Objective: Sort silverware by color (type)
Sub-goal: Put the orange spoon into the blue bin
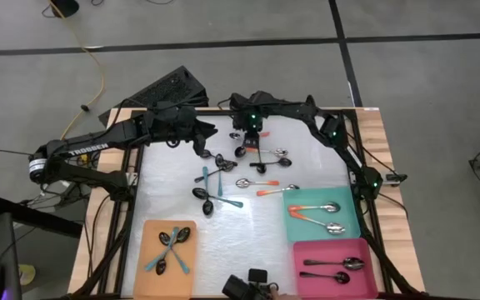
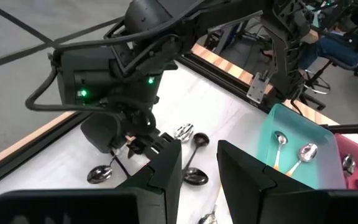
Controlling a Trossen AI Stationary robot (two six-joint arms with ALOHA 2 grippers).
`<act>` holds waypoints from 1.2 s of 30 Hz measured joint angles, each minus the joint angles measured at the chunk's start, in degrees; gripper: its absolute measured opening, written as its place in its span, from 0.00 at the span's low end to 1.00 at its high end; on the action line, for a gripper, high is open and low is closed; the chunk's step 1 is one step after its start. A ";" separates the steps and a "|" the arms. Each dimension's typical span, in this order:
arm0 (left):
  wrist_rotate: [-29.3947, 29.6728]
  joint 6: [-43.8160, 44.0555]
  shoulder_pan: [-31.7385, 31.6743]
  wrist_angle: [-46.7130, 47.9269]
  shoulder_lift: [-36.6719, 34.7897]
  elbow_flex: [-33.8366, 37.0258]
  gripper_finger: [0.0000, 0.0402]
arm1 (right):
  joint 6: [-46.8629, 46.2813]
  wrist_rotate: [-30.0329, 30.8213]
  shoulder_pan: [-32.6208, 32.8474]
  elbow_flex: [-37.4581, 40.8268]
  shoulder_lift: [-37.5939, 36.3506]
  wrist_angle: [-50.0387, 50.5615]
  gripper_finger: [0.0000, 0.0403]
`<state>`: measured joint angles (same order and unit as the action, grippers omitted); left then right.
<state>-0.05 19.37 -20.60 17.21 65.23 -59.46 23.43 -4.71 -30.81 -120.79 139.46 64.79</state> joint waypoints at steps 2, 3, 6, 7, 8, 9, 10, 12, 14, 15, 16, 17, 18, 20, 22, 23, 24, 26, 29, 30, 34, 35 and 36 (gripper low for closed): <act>0.02 0.26 0.02 0.02 0.00 0.00 0.22 | 0.37 -0.41 0.26 0.00 0.00 1.11 0.35; 0.05 0.29 0.02 0.00 0.00 0.00 0.22 | 0.47 -1.07 0.45 -0.02 0.00 1.99 0.30; 0.10 0.32 0.02 0.00 0.00 0.00 0.22 | 0.85 2.37 1.64 0.00 0.00 2.12 0.18; 0.13 0.32 0.02 0.04 0.00 0.00 0.22 | 0.78 3.81 1.97 -0.05 0.00 2.25 0.17; 0.24 0.33 0.02 0.03 0.00 0.00 0.22 | 0.56 4.65 2.12 -0.07 0.00 2.35 0.16; 0.36 0.34 0.04 0.04 0.00 0.00 0.22 | 0.27 5.31 2.33 -0.07 0.00 2.42 0.16; 0.38 0.34 0.04 0.07 0.00 0.00 0.22 | 0.22 5.82 2.43 -0.07 0.00 2.50 0.16; 0.38 0.34 0.04 0.07 0.00 0.00 0.22 | 0.41 6.14 2.41 -0.07 -0.03 2.74 0.15; 0.38 0.34 0.04 0.09 0.00 0.00 0.22 | 0.41 6.06 2.32 -0.05 -0.69 3.39 0.14; 0.38 0.34 0.04 0.09 0.00 0.00 0.22 | 0.43 6.07 2.35 -0.03 -1.30 3.67 0.14; 0.43 0.34 0.04 0.09 0.00 0.00 0.22 | 0.42 5.85 2.32 0.00 -2.13 3.83 0.12; 0.41 0.34 0.04 0.09 0.00 0.00 0.22 | 0.43 4.96 2.27 0.00 -3.05 3.70 0.10; 0.41 0.37 0.04 0.09 0.00 0.00 0.22 | 0.44 4.24 2.29 -0.03 -4.05 3.58 0.07; 0.41 0.71 0.04 0.09 0.00 0.00 0.22 | 0.58 2.59 2.53 -0.05 -6.13 4.02 0.02; 0.43 0.76 0.04 0.09 0.00 0.00 0.22 | 0.58 1.34 3.02 -0.07 -7.94 4.58 0.03; 0.48 0.24 0.04 0.19 0.00 0.00 0.22 | 0.55 0.73 3.25 -0.07 -9.03 5.23 0.03; 0.67 -0.68 0.04 0.31 0.00 0.00 0.22 | 0.55 0.30 3.54 -0.02 -10.42 6.20 0.03; 1.76 -1.75 0.04 0.45 0.01 0.00 0.22 | -0.42 0.04 4.24 0.00 -14.43 8.83 0.03; 4.26 -2.00 0.07 -0.20 0.40 0.00 0.22 | -3.92 -0.08 4.99 -0.13 -22.96 13.81 0.01; 5.42 -1.96 0.07 -0.31 0.54 -0.02 0.22 | -5.34 -0.11 5.30 -0.13 -25.86 15.39 0.01; 9.43 0.38 -0.23 -0.79 2.77 -0.11 0.22 | -10.88 -0.04 6.99 -0.12 -36.78 17.62 0.03; 9.02 0.52 -0.67 -0.42 3.92 -0.09 0.23 | -11.75 -0.04 7.51 -0.11 -39.47 17.67 0.04; 8.01 0.86 -1.08 -0.66 5.18 -0.09 0.24 | -12.64 -0.04 8.04 -0.11 -41.90 17.59 0.05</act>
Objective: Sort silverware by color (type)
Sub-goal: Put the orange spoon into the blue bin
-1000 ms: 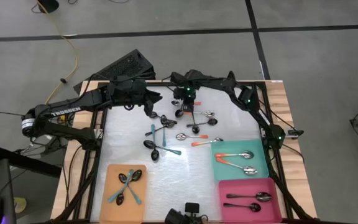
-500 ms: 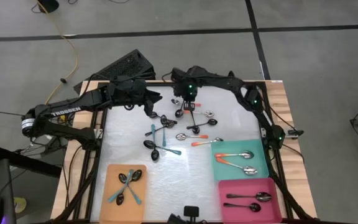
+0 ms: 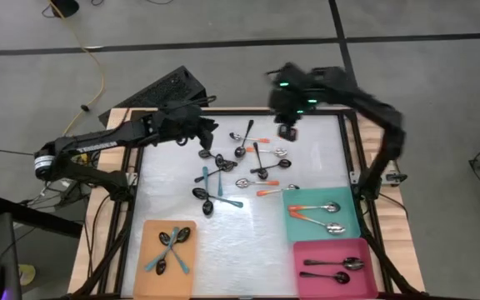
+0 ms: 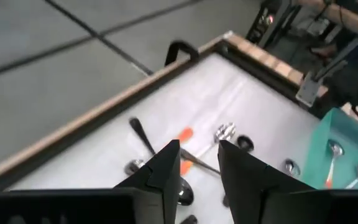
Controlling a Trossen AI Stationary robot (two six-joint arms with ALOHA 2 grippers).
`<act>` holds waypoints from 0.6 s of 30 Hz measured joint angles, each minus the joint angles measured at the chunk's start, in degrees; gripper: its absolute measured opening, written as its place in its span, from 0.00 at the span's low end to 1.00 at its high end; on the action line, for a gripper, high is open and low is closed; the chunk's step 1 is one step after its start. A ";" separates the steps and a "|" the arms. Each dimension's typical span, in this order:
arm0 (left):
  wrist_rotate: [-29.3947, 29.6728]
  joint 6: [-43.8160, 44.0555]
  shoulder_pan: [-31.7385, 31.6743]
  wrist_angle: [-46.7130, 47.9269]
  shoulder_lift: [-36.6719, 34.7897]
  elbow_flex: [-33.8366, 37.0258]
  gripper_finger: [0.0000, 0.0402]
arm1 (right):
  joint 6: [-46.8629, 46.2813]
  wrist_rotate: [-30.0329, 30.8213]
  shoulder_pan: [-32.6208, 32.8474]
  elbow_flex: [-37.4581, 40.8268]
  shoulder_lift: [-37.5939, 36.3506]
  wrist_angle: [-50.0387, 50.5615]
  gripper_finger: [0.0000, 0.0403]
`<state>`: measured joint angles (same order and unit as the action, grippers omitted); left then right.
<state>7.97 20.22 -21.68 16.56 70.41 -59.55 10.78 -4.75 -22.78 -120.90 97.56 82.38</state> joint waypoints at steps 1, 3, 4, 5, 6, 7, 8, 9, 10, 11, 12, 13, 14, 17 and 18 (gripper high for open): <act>-0.88 0.71 -0.29 -0.63 1.51 0.00 0.25 | -0.89 0.00 0.52 0.00 -2.34 -0.12 0.06; -1.50 1.85 -0.84 -1.95 4.95 0.00 0.28 | -3.12 -0.04 1.41 -0.02 -6.61 -0.09 0.07; -1.52 2.28 -1.12 -2.58 6.86 0.00 0.30 | -4.34 0.01 1.88 -0.02 -8.37 -0.04 0.08; -1.54 2.79 -1.28 -3.60 8.84 0.00 0.32 | -5.50 0.05 2.31 -0.02 -10.05 -0.27 0.08; -1.65 3.51 -1.64 -4.52 10.60 0.00 0.34 | -6.65 0.11 2.76 -0.02 -11.57 -0.45 0.08; -1.75 4.92 -2.04 -4.88 12.32 0.03 0.37 | -7.79 0.23 3.30 -0.02 -12.95 -0.51 0.08; -2.29 6.74 -2.42 -5.86 14.05 0.04 0.39 | -8.78 0.28 3.77 -0.01 -14.25 -0.56 0.07; -3.92 8.61 -2.98 -7.59 15.81 0.04 0.42 | -9.47 0.28 4.22 0.00 -15.53 -0.55 0.07; -5.87 10.31 -3.42 -9.19 17.62 0.04 0.44 | -9.99 0.28 4.66 0.00 -16.61 -0.51 0.07; -7.84 11.82 -3.80 -10.91 19.42 0.04 0.47 | -10.63 0.24 5.10 -0.01 -17.58 -0.51 0.07; -9.53 12.94 -4.08 -12.87 21.13 0.04 0.50 | -11.06 0.26 5.54 -0.01 -18.43 -0.51 0.06; -10.91 13.93 -4.19 -14.51 22.83 0.04 0.52 | -11.29 0.26 5.99 -0.02 -19.17 -0.51 0.06; -11.73 14.54 -4.24 -15.82 24.33 0.04 0.54 | -11.47 0.28 6.34 0.00 -19.69 -0.51 0.06; -10.57 14.74 -4.32 -17.91 28.25 0.04 0.60 | -12.41 0.35 7.58 0.00 -20.78 -0.29 0.05; -9.17 14.74 -4.39 -17.81 29.23 0.04 0.61 | -12.54 0.33 7.95 0.00 -20.89 -0.16 0.05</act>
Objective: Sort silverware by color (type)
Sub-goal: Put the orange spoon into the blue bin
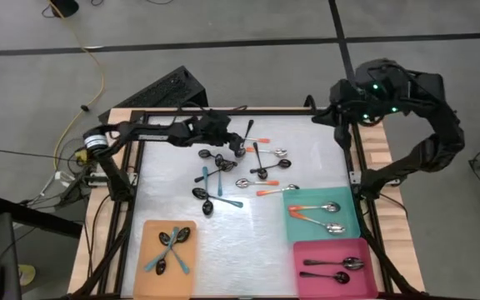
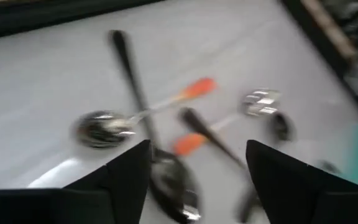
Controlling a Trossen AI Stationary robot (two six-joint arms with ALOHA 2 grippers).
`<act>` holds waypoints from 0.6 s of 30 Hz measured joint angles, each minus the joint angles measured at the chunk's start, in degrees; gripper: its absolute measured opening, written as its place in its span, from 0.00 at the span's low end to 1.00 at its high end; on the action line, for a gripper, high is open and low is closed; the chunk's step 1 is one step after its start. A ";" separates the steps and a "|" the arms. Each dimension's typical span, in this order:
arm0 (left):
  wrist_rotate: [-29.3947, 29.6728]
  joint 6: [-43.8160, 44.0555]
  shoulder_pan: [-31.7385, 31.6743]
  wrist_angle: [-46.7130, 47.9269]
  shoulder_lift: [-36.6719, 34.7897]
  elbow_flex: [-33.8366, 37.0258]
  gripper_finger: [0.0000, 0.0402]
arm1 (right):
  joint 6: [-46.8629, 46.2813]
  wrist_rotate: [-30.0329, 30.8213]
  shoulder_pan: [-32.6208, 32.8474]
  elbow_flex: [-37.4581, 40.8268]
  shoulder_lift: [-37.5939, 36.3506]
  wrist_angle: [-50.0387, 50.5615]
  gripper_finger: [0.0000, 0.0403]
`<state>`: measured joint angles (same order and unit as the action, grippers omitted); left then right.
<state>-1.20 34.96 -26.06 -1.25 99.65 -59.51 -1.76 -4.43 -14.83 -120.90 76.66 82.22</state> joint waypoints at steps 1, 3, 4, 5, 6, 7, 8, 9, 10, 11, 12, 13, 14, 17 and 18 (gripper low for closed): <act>1.64 0.00 -0.12 0.02 0.78 0.00 0.62 | -0.01 0.00 0.39 0.00 -0.02 0.18 0.05; 4.10 -0.01 -0.49 0.67 1.39 0.01 0.64 | 0.04 0.00 1.17 0.00 0.09 0.88 0.05; 4.84 -0.02 -0.68 0.50 1.61 0.02 0.64 | 0.04 0.00 1.54 0.00 0.28 1.27 0.05; 5.34 0.09 -0.93 0.27 1.68 0.02 0.65 | 0.07 0.00 1.81 0.00 0.56 1.64 0.05; 5.79 0.31 -1.13 0.39 1.69 0.02 0.65 | 0.07 0.00 1.99 0.00 0.82 1.90 0.05; 6.21 0.77 -1.27 0.35 1.69 0.02 0.65 | 0.07 0.00 2.24 0.00 1.26 2.09 0.05; 6.72 1.39 -1.39 0.28 1.69 0.02 0.65 | 0.08 0.00 2.51 0.00 1.67 2.33 0.05; 7.04 2.09 -1.60 0.39 1.69 0.02 0.65 | 0.15 0.00 2.67 0.02 2.15 2.70 0.05; 7.11 2.88 -1.78 0.64 1.69 0.02 0.65 | 0.30 0.04 2.92 0.02 2.67 2.89 0.05; 7.10 3.77 -1.92 1.12 1.69 0.02 0.65 | 0.32 0.04 3.13 0.03 3.21 2.88 0.05; 7.36 4.61 -1.98 1.62 1.69 0.02 0.65 | 0.53 0.04 3.36 0.04 3.61 2.91 0.05; 8.17 5.15 -2.01 2.08 1.69 0.02 0.65 | 0.75 0.04 3.64 0.04 4.09 2.97 0.05; 9.19 5.40 -2.01 2.45 1.69 0.02 0.65 | 0.95 0.07 3.89 0.04 4.48 2.99 0.05; 12.40 5.53 -2.01 2.94 1.69 0.02 0.65 | 2.02 0.08 4.65 0.04 5.51 3.04 0.05; 13.01 5.92 -2.01 2.99 1.69 0.02 0.65 | 2.15 0.07 4.91 0.04 5.92 3.05 0.05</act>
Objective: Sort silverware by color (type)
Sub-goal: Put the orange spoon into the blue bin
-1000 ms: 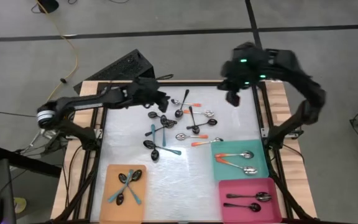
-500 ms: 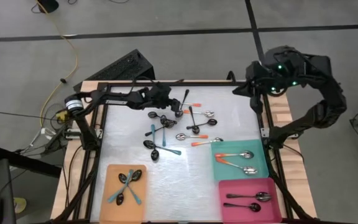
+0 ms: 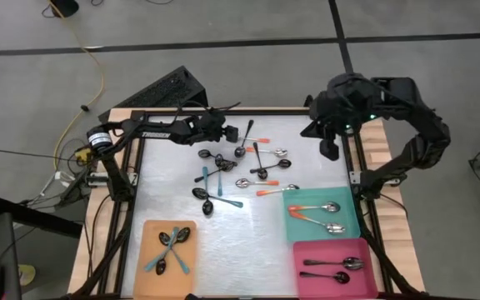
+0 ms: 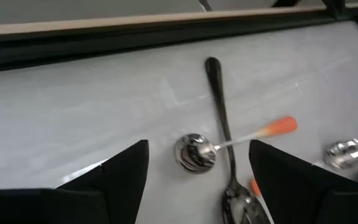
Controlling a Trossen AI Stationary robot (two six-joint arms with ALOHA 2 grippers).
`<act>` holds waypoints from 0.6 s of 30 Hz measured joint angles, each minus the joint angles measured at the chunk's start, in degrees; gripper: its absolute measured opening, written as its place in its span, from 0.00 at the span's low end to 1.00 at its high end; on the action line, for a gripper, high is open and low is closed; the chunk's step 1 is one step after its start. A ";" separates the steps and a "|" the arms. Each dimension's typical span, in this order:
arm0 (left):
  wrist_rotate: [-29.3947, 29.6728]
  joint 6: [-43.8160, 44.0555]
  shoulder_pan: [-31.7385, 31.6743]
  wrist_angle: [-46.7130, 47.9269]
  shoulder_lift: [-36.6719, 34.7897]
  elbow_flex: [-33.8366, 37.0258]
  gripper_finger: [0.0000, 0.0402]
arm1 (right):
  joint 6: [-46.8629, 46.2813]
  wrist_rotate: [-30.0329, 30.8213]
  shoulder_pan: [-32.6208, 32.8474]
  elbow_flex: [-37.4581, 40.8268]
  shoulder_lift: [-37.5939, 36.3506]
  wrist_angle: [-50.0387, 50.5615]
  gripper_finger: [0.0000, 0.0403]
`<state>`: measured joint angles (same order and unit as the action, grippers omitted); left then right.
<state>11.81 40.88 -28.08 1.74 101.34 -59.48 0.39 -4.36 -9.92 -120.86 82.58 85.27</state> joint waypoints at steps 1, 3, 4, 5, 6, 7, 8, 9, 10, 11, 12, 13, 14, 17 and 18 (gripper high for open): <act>0.40 0.43 -0.02 0.04 0.00 0.00 0.65 | 0.08 0.00 0.28 0.00 0.31 -0.02 0.05; 1.01 0.81 0.00 0.04 0.00 0.00 0.65 | 0.10 0.00 0.64 0.01 0.95 -0.02 0.05; 1.17 0.83 0.07 0.04 0.00 0.00 0.65 | 0.12 -0.02 0.70 0.02 1.16 0.00 0.05; 1.17 0.82 0.11 0.04 0.00 0.00 0.65 | 0.19 0.00 0.86 0.02 1.21 0.04 0.05; 1.23 0.93 0.15 0.09 0.00 0.00 0.65 | 0.25 0.00 0.96 0.02 1.21 0.03 0.05; 1.31 1.44 0.15 0.11 0.00 0.00 0.65 | 0.25 0.00 0.93 0.02 1.21 -0.04 0.05; 1.36 1.95 0.16 0.08 0.00 0.00 0.65 | 0.27 -0.02 0.93 0.01 1.16 -0.07 0.05; 1.49 2.36 0.27 0.07 0.00 0.00 0.65 | 0.32 0.00 0.93 0.00 1.12 -0.06 0.05; 1.84 2.55 0.40 0.08 0.00 0.00 0.65 | 0.53 -0.02 0.93 0.00 1.06 -0.06 0.05; 2.41 2.55 0.63 0.11 0.00 0.00 0.65 | 0.54 0.00 0.93 0.00 1.06 -0.04 0.05; 2.71 2.54 0.92 0.21 0.00 0.00 0.65 | 0.52 -0.02 0.93 0.00 1.06 -0.04 0.05; 2.81 2.54 1.18 0.29 0.00 0.00 0.65 | 0.51 -0.02 0.93 0.00 1.06 -0.04 0.05; 2.87 2.54 1.51 0.31 0.00 0.00 0.65 | 0.51 -0.01 0.93 0.00 1.04 -0.02 0.05; 3.97 2.58 2.21 0.31 0.00 0.00 0.65 | 0.55 -0.02 0.93 0.00 1.01 0.01 0.05; 4.07 2.60 2.32 0.31 0.00 0.00 0.65 | 0.62 -0.02 0.93 0.00 1.01 0.00 0.05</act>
<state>15.87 43.48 -25.76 2.04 101.34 -59.48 1.02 -4.38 -8.99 -120.86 83.59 85.27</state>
